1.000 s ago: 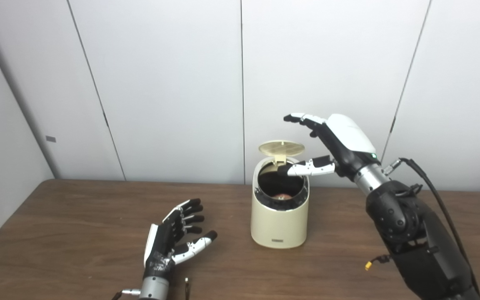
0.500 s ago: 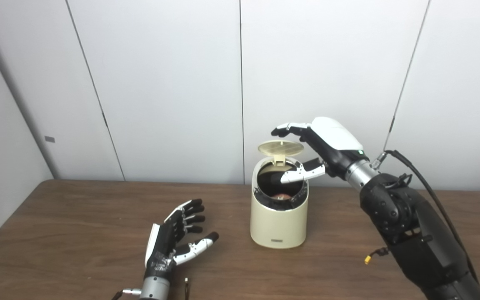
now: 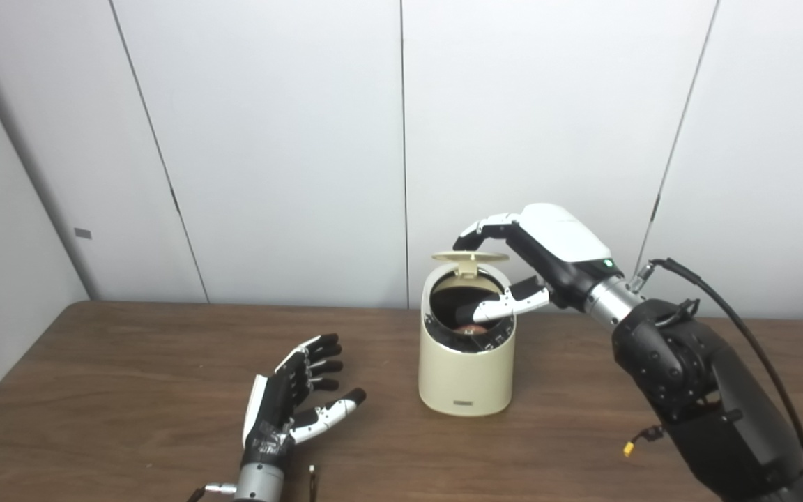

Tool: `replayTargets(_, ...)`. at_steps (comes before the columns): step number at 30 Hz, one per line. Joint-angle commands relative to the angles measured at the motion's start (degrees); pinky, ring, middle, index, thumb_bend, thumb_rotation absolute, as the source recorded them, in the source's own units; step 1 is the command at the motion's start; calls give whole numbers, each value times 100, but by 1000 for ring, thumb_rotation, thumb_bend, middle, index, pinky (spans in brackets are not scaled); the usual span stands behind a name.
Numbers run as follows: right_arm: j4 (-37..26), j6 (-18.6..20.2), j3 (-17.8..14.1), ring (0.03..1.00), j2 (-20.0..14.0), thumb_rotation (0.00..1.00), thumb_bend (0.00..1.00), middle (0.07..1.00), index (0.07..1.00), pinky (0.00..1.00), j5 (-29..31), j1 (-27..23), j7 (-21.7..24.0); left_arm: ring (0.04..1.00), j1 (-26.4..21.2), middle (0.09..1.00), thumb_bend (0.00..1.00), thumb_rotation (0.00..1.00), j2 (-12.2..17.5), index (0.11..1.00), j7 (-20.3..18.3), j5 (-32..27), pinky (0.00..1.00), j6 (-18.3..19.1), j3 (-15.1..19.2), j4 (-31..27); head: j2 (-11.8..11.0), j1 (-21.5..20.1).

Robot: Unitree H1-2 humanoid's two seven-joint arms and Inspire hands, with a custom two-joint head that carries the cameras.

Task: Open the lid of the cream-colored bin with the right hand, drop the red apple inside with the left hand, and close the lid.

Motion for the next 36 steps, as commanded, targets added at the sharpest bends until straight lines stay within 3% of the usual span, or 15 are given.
replayTargets(1,-283,-106,-28,813,-67,506,678,696,681,783,-41,-156,-11,734,216,778,695,13,-35,787,-8,48,655,-11,-25,224,15,3)
replayTargets(9,-500,-280,-20,803,-68,512,680,681,681,754,-60,172,-27,733,219,778,694,2,-37,793,-57,-27,643,-15,4,206,38,-7)
replayTargets(19,-632,-339,25,821,6,514,665,680,680,863,-111,491,68,730,225,779,699,6,-20,795,-90,-32,644,-6,7,195,82,7)
replayTargets(27,-593,-524,76,812,27,542,662,670,674,906,-181,603,-19,725,244,774,702,2,-39,793,-75,-8,642,46,27,145,107,6)
replayTargets(36,-702,-420,137,833,70,573,673,693,688,932,-409,700,121,732,286,779,685,4,-17,797,-113,4,657,114,12,58,180,4)
